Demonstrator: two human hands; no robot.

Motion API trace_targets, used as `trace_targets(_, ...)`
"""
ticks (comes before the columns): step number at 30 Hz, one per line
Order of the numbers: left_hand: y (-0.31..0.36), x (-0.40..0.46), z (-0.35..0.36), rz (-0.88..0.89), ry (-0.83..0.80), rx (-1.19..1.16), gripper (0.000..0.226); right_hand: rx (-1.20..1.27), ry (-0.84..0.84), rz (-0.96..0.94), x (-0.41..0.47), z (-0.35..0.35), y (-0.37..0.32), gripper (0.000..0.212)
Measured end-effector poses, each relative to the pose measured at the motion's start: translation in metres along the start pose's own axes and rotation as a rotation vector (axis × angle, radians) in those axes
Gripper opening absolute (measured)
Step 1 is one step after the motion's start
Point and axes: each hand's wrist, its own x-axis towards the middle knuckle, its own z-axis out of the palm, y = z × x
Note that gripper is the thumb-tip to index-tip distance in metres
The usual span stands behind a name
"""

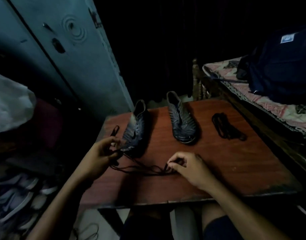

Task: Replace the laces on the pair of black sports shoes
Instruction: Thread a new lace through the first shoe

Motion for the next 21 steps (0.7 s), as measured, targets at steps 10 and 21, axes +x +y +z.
trace_targets(10, -0.057, -0.047, -0.015, 0.026, -0.064, 0.26, 0.043, -0.33, 0.138, 0.086, 0.019, -0.018, -0.002, 0.014)
trace_targets(21, -0.072, -0.058, 0.019, 0.216, 0.14, 0.423, 0.04, -0.319, 0.285, 0.151, 0.007, -0.04, -0.005, 0.002)
